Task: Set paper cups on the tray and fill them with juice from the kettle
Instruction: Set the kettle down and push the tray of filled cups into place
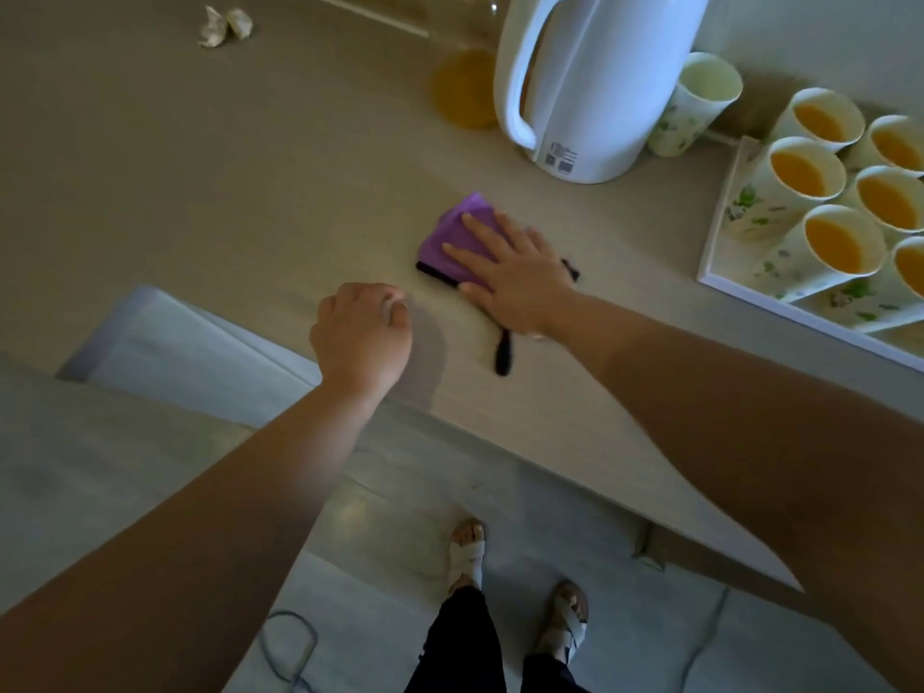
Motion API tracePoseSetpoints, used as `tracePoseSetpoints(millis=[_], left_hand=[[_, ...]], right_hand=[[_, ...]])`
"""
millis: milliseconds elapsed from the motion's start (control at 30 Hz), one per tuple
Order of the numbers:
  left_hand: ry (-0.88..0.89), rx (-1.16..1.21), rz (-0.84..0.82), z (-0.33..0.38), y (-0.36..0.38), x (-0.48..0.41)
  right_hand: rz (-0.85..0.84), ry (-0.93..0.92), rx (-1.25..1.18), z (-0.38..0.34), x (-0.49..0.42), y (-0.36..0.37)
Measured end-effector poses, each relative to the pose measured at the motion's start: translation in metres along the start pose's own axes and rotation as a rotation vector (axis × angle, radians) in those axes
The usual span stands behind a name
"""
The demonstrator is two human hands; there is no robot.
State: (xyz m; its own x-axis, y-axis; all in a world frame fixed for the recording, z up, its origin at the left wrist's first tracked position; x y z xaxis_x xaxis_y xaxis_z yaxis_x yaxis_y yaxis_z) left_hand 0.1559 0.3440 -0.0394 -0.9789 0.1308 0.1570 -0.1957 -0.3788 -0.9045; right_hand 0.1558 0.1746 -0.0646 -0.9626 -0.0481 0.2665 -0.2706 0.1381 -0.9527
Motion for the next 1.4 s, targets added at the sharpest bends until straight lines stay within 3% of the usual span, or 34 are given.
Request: tracePoseSetpoints(millis=[100, 200, 300, 433, 533, 633, 767, 867, 967, 1067, 1233, 1400], left_hand=[[0.01, 0.037, 0.013, 0.001, 0.001, -0.001], [0.014, 0.23, 0.121, -0.008, -0.006, -0.004], [-0.074, 0.512, 0.312, -0.029, -0.026, 0.005], [-0.11, 0.57, 0.38, -0.041, -0.037, 0.023], [-0.114, 0.431, 0.322, -0.042, -0.027, 0.036], [-0.031, 0.263, 0.241, -0.024, -0.011, 0.048], [0.193, 0.138, 0.14, 0.028, 0.007, 0.055], [0.237, 0.052, 0.036, 0.051, 0.016, 0.052], [0.271, -0.032, -0.022, 0.07, 0.024, 0.042], [0.469, -0.056, -0.021, 0.101, 0.036, 0.036], [0.715, -0.143, -0.225, 0.155, 0.072, 0.021], [0.559, -0.269, -0.224, 0.143, 0.078, -0.028]], right_hand=[[-0.002, 0.139, -0.026, 0.036, -0.024, -0.012], [-0.029, 0.233, -0.038, 0.02, -0.048, -0.011], [-0.06, 0.081, -0.035, -0.04, -0.044, 0.002], [-0.059, -0.206, 0.03, -0.116, 0.009, 0.025], [-0.092, -0.372, 0.083, -0.125, 0.061, 0.038], [-0.085, -0.43, 0.093, -0.09, 0.107, 0.045], [-0.077, -0.127, 0.079, 0.007, 0.111, 0.029], [-0.075, 0.141, 0.037, 0.063, 0.086, 0.009], [-0.017, 0.325, 0.013, 0.069, 0.1, 0.003], [0.004, 0.428, -0.095, 0.056, 0.132, 0.02], [-0.047, 0.327, -0.103, 0.058, 0.106, 0.025], [-0.035, 0.152, -0.206, 0.061, 0.054, 0.008]])
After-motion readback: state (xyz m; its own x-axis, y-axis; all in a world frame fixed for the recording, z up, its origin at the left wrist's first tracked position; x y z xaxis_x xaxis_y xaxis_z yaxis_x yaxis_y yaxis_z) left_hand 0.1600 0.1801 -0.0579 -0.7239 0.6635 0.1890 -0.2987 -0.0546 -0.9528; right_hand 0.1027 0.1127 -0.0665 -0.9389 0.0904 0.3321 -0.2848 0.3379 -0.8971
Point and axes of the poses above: each hand's wrist, its own x-axis away from the middle knuckle, its own y-axis out of the palm, z = x × y, the point moved 10 cm from there along -x, towards the middle knuckle, and after that the axes turned 5 degrees about -x, right-handed, at the moved point
